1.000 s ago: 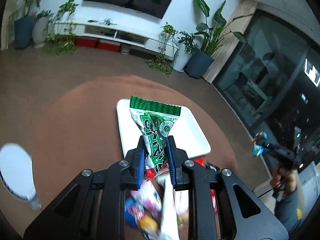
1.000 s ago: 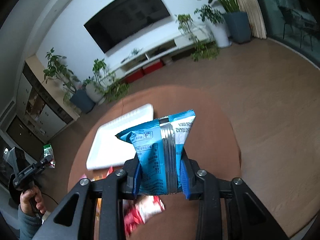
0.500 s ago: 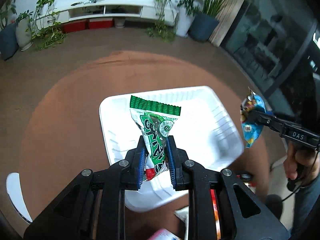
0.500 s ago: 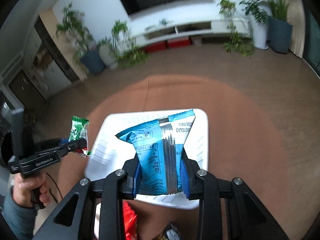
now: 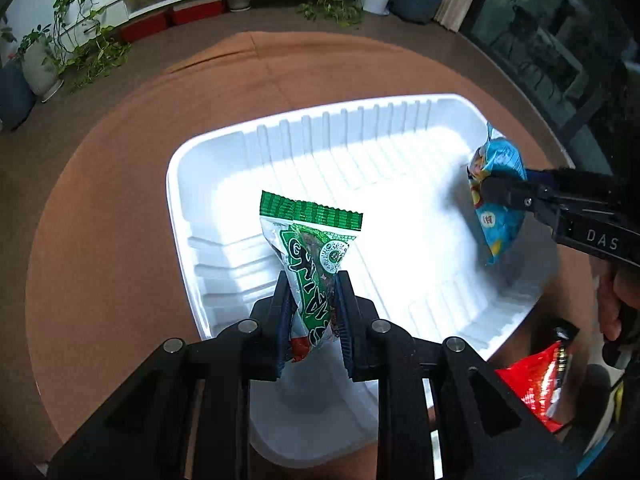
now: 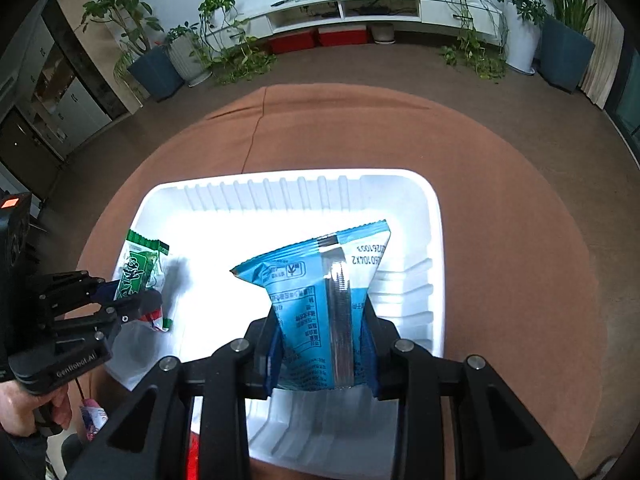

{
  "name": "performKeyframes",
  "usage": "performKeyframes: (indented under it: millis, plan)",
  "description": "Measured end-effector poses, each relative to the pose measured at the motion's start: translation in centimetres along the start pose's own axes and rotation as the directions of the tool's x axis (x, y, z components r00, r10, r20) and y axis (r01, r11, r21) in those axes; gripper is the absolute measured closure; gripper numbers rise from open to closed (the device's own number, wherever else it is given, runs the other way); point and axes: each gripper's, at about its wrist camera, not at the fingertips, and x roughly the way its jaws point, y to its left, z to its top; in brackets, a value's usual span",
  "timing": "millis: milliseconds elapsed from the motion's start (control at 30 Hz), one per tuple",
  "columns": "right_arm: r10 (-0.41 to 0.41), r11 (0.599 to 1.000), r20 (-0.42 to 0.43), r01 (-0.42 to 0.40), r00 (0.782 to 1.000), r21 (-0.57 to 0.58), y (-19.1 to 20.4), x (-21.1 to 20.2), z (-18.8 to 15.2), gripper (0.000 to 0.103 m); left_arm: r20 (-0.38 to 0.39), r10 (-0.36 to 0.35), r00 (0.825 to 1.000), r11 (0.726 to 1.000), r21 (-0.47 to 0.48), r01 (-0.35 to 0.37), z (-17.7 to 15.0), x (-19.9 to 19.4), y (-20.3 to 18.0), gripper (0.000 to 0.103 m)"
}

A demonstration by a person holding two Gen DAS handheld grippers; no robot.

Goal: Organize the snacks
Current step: 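Carry both packets over the white tray and open both grippers to drop them, then move both grippers back to the snack pile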

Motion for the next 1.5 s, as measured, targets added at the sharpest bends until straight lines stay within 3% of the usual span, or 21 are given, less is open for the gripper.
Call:
performKeyframes:
  millis: [200, 267, 333, 400, 500, 700, 833, 933, 1000, 1100, 1133, 1200, 1233, 1333, 1433, 1500]
  plan:
    - [-0.013, 1.000, 0.007, 0.013, 1.000, 0.012, -0.1, 0.2, 0.1, 0.064, 0.002, 0.014, 1.000, 1.000, 0.008, -0.014, 0.2, 0.5, -0.7, 0.080]
    - [-0.018, 1.000, 0.006, 0.018, 1.000, 0.016, 0.0, 0.3, -0.1, 0.055, 0.005, 0.019, 1.000, 1.000, 0.008, -0.019, -0.1, 0.2, -0.6, 0.077]
    - [-0.021, 1.000, 0.010, 0.020, 1.000, 0.024, -0.2, 0.3, -0.1, 0.052, 0.002, 0.030, 1.000, 1.000, 0.000, -0.030, 0.0, 0.4, -0.4, 0.071]
    - [-0.027, 0.999, 0.015, 0.026, 1.000, 0.037, -0.4, 0.3, -0.2, 0.048, 0.010, 0.037, 0.999, 0.999, -0.007, -0.037, 0.6, 0.5, 0.0, 0.054]
    - [-0.028, 0.998, 0.027, 0.027, 0.999, 0.051, -0.7, 0.0, -0.2, 0.040, 0.040, 0.044, 0.998, 0.999, -0.003, -0.044, 0.5, -0.1, -0.4, 0.045]
    - [-0.012, 0.997, 0.082, 0.006, 0.997, 0.075, -0.6, -2.7, -0.4, 0.029, 0.131, 0.036, 0.991, 0.999, -0.020, -0.034, 0.0, -3.8, -0.8, 0.044]
    - [0.015, 0.998, 0.161, -0.025, 0.987, 0.061, 0.1, -6.5, -0.8, 0.013, 0.198, 0.022, 0.980, 0.999, -0.028, -0.017, -1.1, -6.9, -0.9, 0.043]
    - [0.079, 0.995, 0.233, -0.090, 0.969, 0.040, 0.7, -10.0, -2.0, 0.003, 0.267, -0.018, 0.964, 0.999, -0.036, 0.029, -2.9, -10.1, -1.0, 0.025]
    - [0.214, 0.972, 0.302, -0.233, 0.929, 0.027, 0.5, -12.4, -3.6, 0.003, 0.318, -0.067, 0.946, 0.997, -0.006, 0.073, -4.5, -12.2, -1.5, 0.002]
    - [0.345, 0.916, 0.399, -0.397, 0.849, 0.053, -0.2, -15.3, -6.7, 0.000, 0.395, -0.102, 0.913, 0.995, 0.019, 0.102, -7.2, -14.9, -2.3, 0.000]
    - [0.381, 0.896, 0.426, -0.442, 0.821, 0.050, -0.4, -16.1, -7.8, 0.000, 0.441, -0.109, 0.891, 0.993, 0.014, 0.115, -8.7, -16.1, -2.4, 0.000]
    - [0.396, 0.880, 0.470, -0.473, 0.789, 0.052, -0.7, -17.5, -9.8, 0.000, 0.517, -0.100, 0.850, 0.993, -0.007, 0.121, -11.3, -17.9, -2.5, 0.000]
    - [0.400, 0.870, 0.493, -0.489, 0.772, 0.061, -0.8, -18.2, -11.2, 0.000, 0.534, -0.081, 0.842, 0.994, -0.025, 0.111, -12.6, -18.3, -2.8, 0.000]
    - [0.384, 0.861, 0.519, -0.499, 0.763, 0.095, -1.1, -19.1, -14.3, 0.000, 0.534, -0.003, 0.846, 0.991, -0.113, 0.075, -16.1, -19.1, -2.9, 0.000]
    - [0.285, 0.891, 0.551, -0.429, 0.784, 0.151, -1.3, -20.0, -17.8, 0.000, 0.450, 0.047, 0.892, 0.964, -0.255, 0.077, -19.3, -19.2, -1.6, 0.000]
    - [0.218, 0.906, 0.551, -0.376, 0.806, 0.192, -1.4, -20.0, -20.2, 0.000, 0.451, 0.049, 0.891, 0.949, -0.299, 0.099, -21.5, -19.3, -1.3, 0.000]
